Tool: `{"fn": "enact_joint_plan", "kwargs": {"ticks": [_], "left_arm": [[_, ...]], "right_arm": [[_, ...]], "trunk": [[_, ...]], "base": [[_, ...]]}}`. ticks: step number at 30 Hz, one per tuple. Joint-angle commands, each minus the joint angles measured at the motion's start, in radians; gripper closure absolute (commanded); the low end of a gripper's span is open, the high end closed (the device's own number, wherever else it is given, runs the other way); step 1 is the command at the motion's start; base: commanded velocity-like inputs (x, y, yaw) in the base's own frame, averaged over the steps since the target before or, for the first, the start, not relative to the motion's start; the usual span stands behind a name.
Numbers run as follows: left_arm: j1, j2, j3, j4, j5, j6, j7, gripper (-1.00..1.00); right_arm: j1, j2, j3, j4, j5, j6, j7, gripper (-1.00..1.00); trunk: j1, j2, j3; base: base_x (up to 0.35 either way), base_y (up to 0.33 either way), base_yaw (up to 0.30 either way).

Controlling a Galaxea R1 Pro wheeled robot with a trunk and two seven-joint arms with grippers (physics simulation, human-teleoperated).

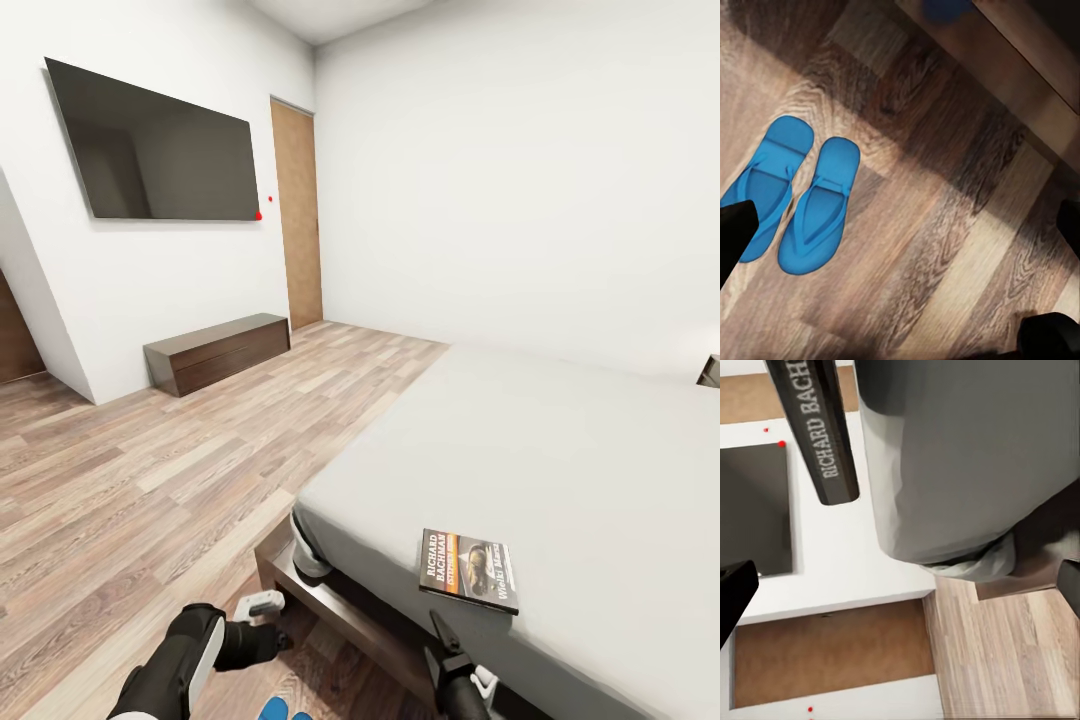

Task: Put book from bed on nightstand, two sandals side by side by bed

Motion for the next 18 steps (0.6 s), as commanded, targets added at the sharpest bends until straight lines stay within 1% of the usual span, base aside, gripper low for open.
{"fn": "enact_joint_plan", "kwargs": {"ticks": [1,4,7,12,18], "left_arm": [[-0.001,-0.001,0.006,-0.001,-0.01,-0.005,-0.009,-1.0],[-0.001,-0.001,0.007,-0.001,-0.01,-0.024,-0.009,-1.0],[0.0,-0.001,0.007,0.022,-0.011,-0.038,-0.009,-1.0],[0.0,-0.001,0.007,0.036,-0.011,-0.05,-0.009,-1.0],[-0.001,-0.001,0.007,0.04,-0.011,-0.055,-0.009,-1.0]], "right_arm": [[-0.001,0.005,0.004,-0.001,-0.011,0.01,-0.001,-1.0],[-0.005,0.013,0.004,-0.001,-0.01,0.009,-0.006,-1.0],[-0.011,0.019,0.004,-0.001,-0.01,0.008,-0.008,-1.0],[-0.013,0.019,0.004,-0.001,-0.01,0.008,-0.013,-1.0],[-0.014,0.018,0.006,-0.006,-0.01,0.008,-0.054,-1.0]], "trunk": [[0.0,0.0,-0.001],[0.0,0.0,-0.001],[0.0,0.0,-0.001],[0.0,0.0,-0.001],[0.0,0.0,-0.001]], "base": [[0.0,0.0,0.0],[0.0,0.0,0.0],[0.0,0.0,0.0],[0.0,0.0,0.0],[0.0,0.0,0.0]]}}
